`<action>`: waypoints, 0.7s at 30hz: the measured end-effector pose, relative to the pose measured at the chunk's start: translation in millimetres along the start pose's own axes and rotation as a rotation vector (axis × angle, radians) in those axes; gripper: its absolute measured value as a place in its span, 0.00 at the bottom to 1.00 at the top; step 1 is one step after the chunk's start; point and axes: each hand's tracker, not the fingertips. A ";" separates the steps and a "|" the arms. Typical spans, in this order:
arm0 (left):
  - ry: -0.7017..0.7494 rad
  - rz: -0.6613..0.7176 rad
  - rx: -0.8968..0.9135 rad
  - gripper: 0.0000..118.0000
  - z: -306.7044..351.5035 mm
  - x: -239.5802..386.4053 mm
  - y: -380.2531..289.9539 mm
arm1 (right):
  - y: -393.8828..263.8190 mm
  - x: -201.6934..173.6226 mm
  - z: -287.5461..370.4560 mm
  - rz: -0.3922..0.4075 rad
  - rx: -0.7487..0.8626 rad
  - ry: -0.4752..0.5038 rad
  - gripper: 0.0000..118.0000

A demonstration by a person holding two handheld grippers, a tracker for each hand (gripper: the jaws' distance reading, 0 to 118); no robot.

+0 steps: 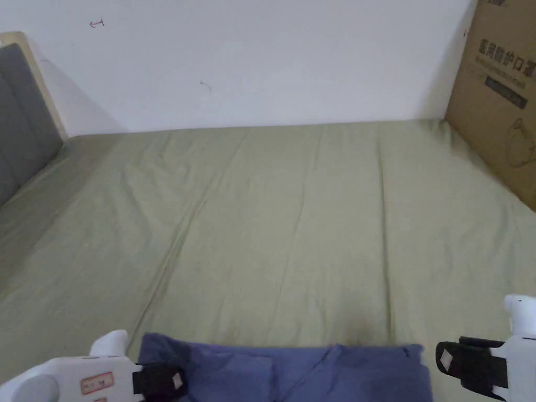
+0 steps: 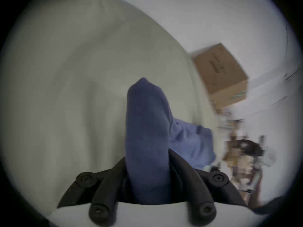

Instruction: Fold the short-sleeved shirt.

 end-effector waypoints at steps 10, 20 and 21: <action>0.212 -0.202 0.038 0.07 21.1 75.4 12.0 | -7.3 1.7 -0.6 -0.043 0.028 0.073 0.00; -0.169 -0.196 -0.265 0.50 -93.7 185.6 -15.3 | -10.2 8.7 8.9 -0.041 0.050 0.040 0.00; -0.189 -0.181 -0.290 0.75 -102.4 191.7 -18.7 | -10.4 9.9 9.2 -0.042 0.051 0.035 0.00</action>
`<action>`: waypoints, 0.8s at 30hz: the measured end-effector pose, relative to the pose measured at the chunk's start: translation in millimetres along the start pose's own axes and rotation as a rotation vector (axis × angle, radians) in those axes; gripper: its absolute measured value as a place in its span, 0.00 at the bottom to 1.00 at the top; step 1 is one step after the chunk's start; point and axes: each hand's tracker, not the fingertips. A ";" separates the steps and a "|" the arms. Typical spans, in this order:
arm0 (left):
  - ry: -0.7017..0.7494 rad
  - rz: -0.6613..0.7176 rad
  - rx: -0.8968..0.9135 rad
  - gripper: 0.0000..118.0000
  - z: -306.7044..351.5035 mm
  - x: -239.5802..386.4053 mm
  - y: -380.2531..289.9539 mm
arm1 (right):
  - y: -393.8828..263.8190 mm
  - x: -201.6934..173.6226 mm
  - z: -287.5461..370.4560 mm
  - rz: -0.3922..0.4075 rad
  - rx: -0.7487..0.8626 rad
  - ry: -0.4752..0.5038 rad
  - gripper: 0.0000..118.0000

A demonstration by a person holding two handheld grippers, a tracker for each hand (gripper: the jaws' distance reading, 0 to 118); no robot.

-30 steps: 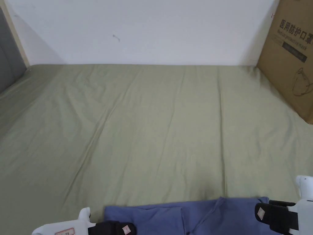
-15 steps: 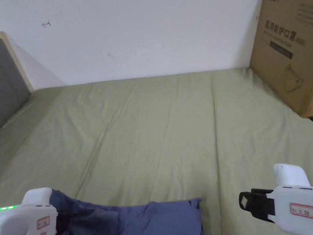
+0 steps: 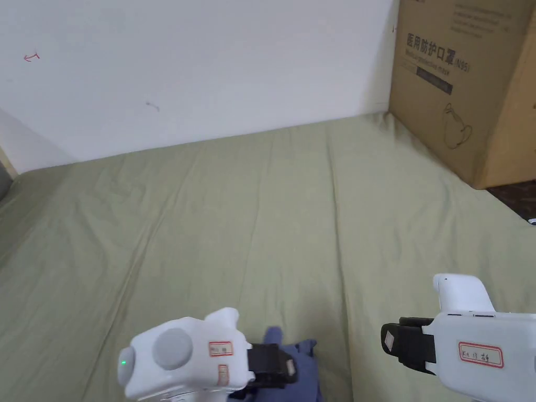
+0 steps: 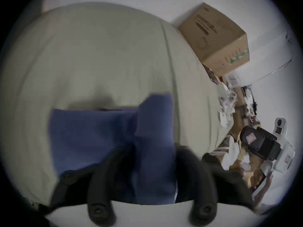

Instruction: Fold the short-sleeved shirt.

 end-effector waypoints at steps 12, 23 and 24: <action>0.247 -0.354 0.114 0.00 27.4 29.3 -3.7 | 0.5 14.5 -7.6 -0.038 -0.005 -0.011 0.00; 0.147 -0.272 -0.093 0.01 -70.9 17.7 -17.8 | -0.5 16.6 -3.9 -0.026 -0.008 -0.030 0.00; 0.128 -0.249 -0.095 0.01 -76.9 19.6 -15.4 | -0.3 17.5 -3.2 -0.026 -0.007 -0.035 0.00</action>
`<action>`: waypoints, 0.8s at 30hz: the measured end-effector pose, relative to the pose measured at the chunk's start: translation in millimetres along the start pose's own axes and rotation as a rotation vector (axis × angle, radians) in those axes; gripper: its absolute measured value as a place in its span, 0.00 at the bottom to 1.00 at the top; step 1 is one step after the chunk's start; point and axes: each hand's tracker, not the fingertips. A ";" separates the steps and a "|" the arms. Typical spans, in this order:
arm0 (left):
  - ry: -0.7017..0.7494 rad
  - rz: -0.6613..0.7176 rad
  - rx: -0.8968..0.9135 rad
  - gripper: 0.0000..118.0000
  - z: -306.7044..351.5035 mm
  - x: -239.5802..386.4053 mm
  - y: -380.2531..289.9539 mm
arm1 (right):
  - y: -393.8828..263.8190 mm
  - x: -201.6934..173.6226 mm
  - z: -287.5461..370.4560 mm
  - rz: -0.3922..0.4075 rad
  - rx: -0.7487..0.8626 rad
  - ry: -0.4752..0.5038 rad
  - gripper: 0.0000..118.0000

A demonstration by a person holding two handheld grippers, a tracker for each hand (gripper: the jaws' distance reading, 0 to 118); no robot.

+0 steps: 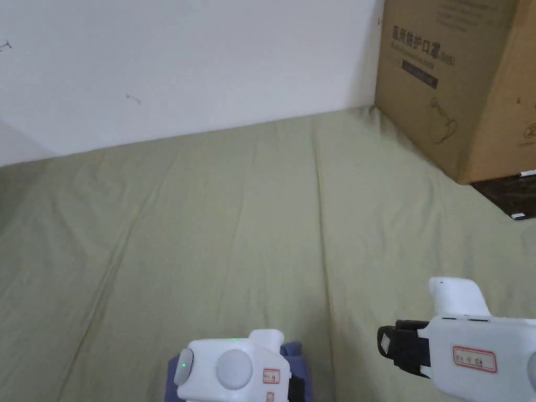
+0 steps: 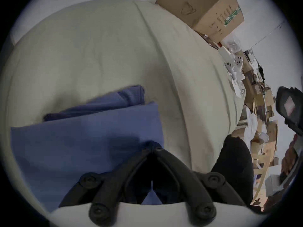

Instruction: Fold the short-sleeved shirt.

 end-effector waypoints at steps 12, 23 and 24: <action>-0.292 0.087 0.227 0.01 90.6 0.9 -12.1 | 6.4 6.0 9.8 -0.054 0.031 0.091 0.00; -0.061 0.359 0.481 0.01 195.3 -115.8 -85.0 | -8.3 -43.6 -86.0 0.023 -0.246 0.256 0.00; -0.072 0.405 0.484 0.01 194.8 -127.1 -91.0 | -12.9 -46.3 -99.8 0.010 -0.283 0.284 0.00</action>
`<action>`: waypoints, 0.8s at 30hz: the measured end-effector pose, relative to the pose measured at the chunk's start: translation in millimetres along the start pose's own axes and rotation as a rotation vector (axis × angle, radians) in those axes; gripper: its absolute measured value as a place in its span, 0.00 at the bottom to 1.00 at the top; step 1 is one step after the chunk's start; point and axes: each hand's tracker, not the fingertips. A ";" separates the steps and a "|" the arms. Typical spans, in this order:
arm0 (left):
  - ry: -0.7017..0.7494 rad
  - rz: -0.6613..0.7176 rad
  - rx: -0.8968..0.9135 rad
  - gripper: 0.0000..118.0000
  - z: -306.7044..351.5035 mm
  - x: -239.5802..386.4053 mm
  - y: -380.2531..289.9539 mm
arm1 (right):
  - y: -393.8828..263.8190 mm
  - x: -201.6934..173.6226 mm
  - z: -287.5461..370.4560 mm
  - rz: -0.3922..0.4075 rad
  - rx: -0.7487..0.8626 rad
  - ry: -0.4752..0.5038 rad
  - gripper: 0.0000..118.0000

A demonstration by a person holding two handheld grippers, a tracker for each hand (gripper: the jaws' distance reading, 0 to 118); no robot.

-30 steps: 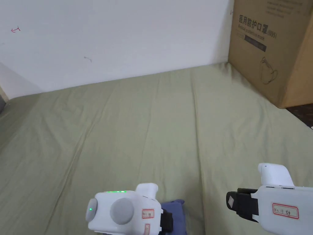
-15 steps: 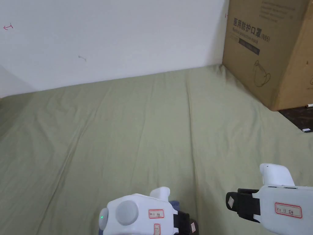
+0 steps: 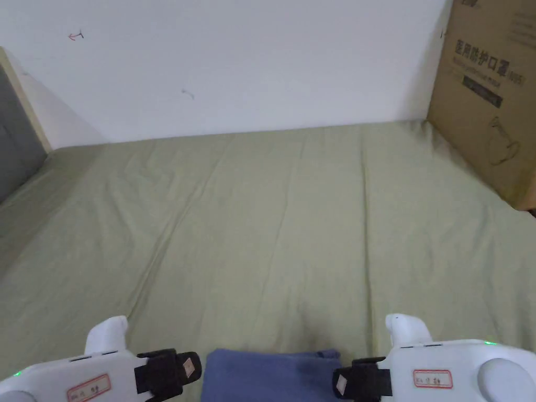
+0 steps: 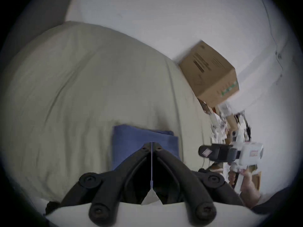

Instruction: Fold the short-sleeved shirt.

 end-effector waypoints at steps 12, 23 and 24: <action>-0.189 0.259 -0.111 0.02 -26.7 -73.2 -6.9 | -9.4 55.0 -52.9 -0.125 -0.179 0.011 0.00; -0.319 0.283 -0.272 1.00 -102.9 -100.6 -12.5 | -19.9 59.4 -50.3 -0.170 -0.147 0.031 0.00; -0.353 0.314 -0.294 1.00 -106.7 -105.0 -15.6 | -20.7 57.0 -49.6 -0.164 -0.148 0.024 0.00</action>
